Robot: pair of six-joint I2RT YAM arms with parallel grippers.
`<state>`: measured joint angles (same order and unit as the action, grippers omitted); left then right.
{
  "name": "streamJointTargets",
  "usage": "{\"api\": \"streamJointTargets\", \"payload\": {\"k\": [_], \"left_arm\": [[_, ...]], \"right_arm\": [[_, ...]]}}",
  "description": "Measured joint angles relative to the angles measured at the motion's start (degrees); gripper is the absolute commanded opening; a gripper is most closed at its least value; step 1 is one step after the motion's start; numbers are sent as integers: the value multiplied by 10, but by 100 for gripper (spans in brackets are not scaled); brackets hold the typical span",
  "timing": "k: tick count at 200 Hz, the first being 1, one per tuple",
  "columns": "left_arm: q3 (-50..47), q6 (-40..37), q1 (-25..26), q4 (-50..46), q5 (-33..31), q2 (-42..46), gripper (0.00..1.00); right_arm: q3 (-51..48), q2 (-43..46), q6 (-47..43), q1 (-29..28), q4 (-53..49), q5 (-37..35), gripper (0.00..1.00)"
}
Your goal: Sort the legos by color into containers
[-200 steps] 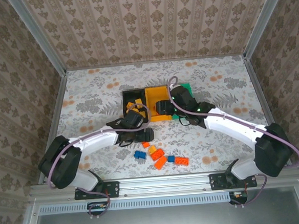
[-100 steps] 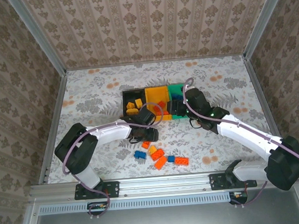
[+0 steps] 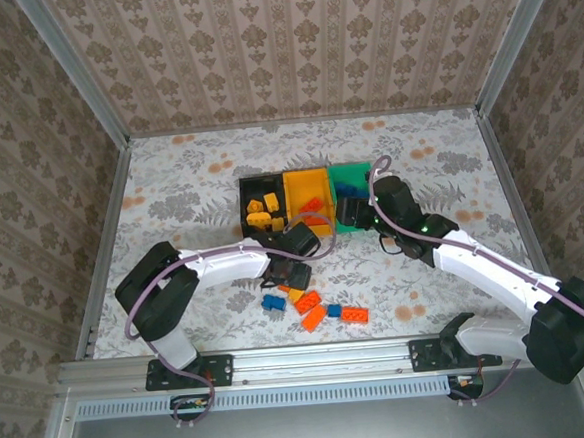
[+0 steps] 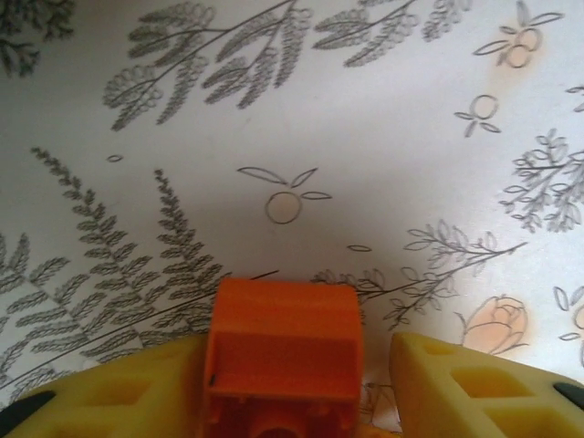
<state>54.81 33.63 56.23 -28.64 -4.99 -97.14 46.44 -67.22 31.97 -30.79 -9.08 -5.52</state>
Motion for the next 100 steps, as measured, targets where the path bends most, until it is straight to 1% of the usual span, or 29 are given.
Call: {"api": "streamJointTargets", "payload": {"k": [52,85,100], "left_arm": [[0,-5,0,-5,-17,0,30],[2,-7,0,-7,-18,0,24],[5,-10,-1,-14,-20,2,23]], "right_arm": [[0,6,1,2,0,0,75],[-3,9,3,3,0,0,75],[-5,13,4,5,0,0,75]]}}
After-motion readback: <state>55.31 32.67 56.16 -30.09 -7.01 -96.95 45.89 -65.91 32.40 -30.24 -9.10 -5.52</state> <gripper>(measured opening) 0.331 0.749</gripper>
